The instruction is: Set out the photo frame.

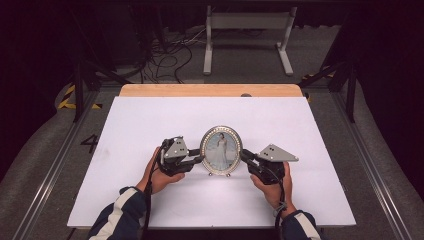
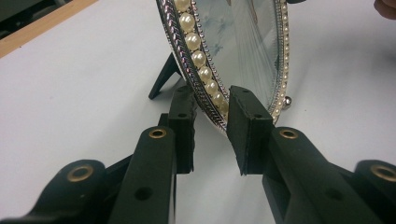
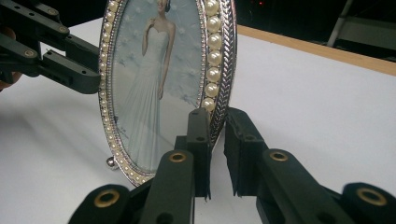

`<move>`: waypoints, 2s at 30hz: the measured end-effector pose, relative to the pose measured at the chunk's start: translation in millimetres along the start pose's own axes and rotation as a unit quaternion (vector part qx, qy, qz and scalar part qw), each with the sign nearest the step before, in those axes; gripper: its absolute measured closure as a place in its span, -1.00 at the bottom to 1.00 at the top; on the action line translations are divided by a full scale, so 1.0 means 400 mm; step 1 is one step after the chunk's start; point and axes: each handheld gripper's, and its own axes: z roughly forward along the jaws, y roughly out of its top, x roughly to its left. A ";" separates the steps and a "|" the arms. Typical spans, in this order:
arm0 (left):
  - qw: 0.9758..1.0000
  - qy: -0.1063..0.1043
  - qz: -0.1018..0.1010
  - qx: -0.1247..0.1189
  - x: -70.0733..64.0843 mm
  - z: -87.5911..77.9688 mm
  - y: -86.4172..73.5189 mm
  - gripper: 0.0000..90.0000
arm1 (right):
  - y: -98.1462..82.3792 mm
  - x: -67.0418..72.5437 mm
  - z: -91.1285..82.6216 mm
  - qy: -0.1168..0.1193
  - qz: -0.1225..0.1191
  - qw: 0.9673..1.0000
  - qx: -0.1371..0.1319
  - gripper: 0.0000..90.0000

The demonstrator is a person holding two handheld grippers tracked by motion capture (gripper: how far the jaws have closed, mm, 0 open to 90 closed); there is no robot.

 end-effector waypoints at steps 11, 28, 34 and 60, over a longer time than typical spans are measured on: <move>1.000 0.027 0.011 -0.004 -0.006 -0.024 -0.005 0.53 | 0.003 0.010 -0.006 -0.002 -0.032 0.999 0.006 0.63; 0.997 0.071 0.036 0.011 -0.030 -0.098 -0.049 -0.03 | -0.011 0.022 -0.036 0.010 -0.102 0.994 0.037 0.08; 0.995 0.084 0.045 0.026 -0.038 -0.130 -0.084 -0.18 | -0.026 0.013 -0.063 0.009 -0.104 0.994 0.040 -0.02; 0.990 0.126 -0.020 0.065 -0.028 -0.289 -0.275 -0.77 | -0.160 -0.081 -0.163 -0.044 -0.073 0.993 0.081 -0.59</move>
